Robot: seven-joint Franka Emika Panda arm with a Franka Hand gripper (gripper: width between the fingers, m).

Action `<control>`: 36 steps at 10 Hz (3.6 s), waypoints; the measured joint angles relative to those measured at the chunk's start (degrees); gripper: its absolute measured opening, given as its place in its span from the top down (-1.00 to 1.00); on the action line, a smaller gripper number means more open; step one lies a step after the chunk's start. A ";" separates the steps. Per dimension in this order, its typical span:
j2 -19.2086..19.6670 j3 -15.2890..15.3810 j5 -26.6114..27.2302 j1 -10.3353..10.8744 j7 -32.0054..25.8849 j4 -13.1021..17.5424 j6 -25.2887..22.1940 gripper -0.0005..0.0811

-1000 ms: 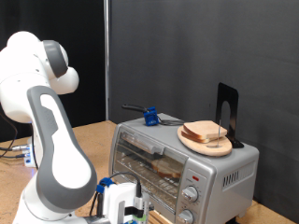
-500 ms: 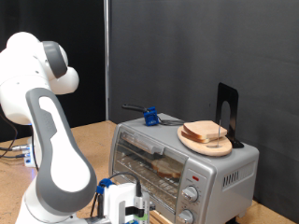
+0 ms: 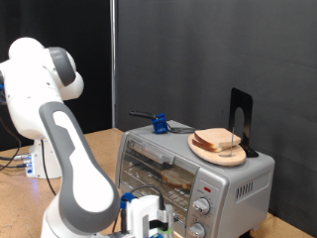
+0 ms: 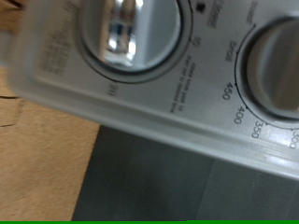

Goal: Make a piece of toast with the oven

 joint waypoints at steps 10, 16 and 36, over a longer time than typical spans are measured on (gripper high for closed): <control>-0.09 1.37 0.68 1.90 -0.07 0.12 1.07 -0.99; -0.37 1.33 0.40 2.62 -0.26 -1.24 1.63 -0.03; -6.08 1.53 0.97 1.19 -16.09 -6.52 6.99 -0.12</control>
